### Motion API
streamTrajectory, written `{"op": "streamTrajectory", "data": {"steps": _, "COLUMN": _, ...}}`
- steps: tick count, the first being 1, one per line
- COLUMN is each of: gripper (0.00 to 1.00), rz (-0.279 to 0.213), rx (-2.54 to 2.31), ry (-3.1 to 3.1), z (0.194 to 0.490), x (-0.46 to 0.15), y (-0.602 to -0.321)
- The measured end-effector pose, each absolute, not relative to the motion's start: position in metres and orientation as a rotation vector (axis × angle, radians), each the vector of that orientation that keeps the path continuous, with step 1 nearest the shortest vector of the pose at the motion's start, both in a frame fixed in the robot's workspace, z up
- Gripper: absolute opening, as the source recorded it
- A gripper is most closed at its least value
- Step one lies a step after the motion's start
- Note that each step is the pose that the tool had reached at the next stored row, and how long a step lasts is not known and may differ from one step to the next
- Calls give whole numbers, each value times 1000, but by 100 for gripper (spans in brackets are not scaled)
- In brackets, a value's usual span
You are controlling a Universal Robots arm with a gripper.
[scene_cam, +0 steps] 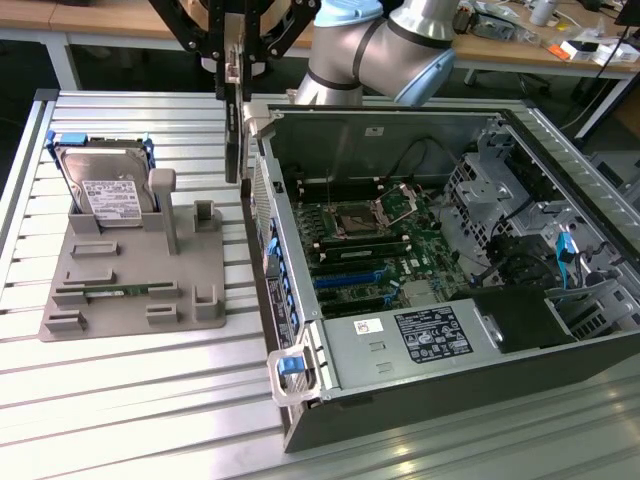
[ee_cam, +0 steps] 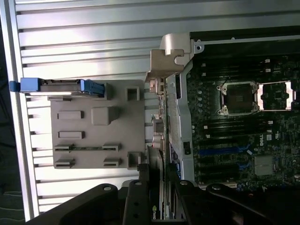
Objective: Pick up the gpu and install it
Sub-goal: 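Pick up the gpu and move the gpu toward the slot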
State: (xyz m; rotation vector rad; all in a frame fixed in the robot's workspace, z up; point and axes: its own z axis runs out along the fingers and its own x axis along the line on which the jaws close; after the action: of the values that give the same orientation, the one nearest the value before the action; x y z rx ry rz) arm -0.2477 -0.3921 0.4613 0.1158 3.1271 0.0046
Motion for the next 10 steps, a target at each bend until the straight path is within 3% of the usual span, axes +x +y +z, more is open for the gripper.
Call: {"op": "streamTrajectory", "data": {"steps": 10, "gripper": 25, "rz": 5, "rx": 116, "ry": 3128, "z": 461, "x": -242, "y": -392}}
